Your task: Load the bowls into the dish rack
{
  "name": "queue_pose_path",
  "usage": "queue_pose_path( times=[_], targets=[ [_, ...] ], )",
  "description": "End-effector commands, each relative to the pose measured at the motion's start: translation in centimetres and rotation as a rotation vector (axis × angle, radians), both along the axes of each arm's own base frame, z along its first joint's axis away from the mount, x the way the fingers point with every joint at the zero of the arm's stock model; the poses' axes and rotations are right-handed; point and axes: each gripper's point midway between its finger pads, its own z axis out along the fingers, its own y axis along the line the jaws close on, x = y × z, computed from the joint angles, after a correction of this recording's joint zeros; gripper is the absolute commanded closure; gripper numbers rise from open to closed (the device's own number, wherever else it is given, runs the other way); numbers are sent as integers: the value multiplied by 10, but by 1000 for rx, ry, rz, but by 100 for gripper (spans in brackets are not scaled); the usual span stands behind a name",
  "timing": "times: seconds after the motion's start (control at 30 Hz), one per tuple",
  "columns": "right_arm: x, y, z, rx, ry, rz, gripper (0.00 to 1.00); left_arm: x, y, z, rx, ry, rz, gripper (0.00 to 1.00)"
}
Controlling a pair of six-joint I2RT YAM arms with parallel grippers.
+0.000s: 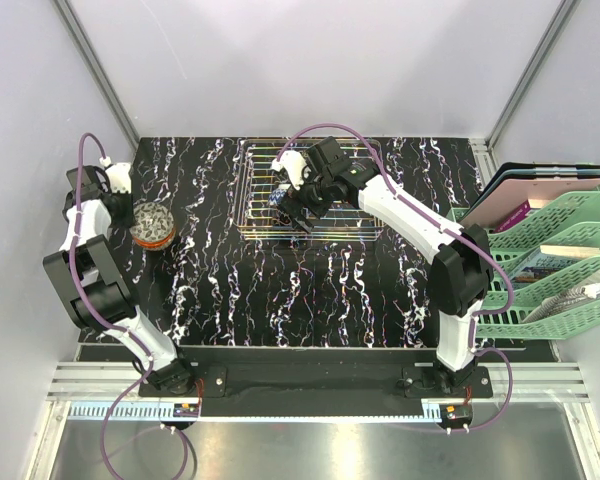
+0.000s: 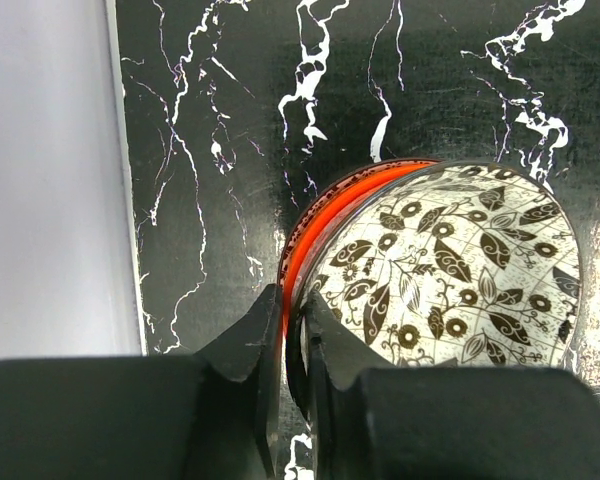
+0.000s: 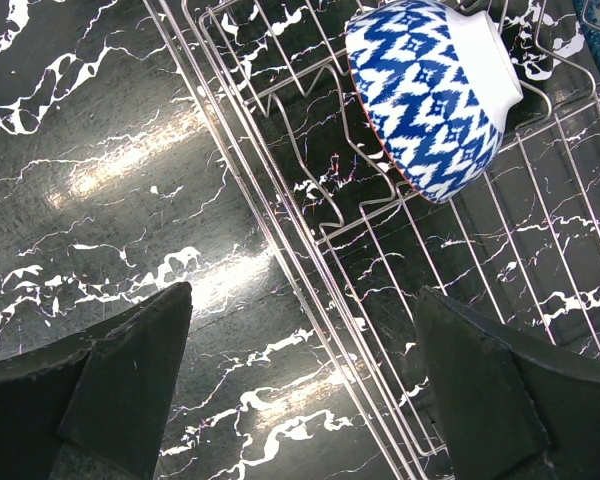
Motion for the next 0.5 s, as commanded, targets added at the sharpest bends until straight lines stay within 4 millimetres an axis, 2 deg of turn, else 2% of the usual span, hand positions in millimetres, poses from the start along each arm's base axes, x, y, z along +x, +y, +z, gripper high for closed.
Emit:
queue_pose_path(
  times=[0.0,0.2,0.47],
  targets=[
    [-3,10,22,52,-42,28,0,9,3,25,44,-66,-4,89],
    [-3,10,22,52,-42,30,0,8,2,34,58,-80,-8,95],
    [-4,10,21,51,-41,29,0,7,2,48,69,-99,-4,96]
  ],
)
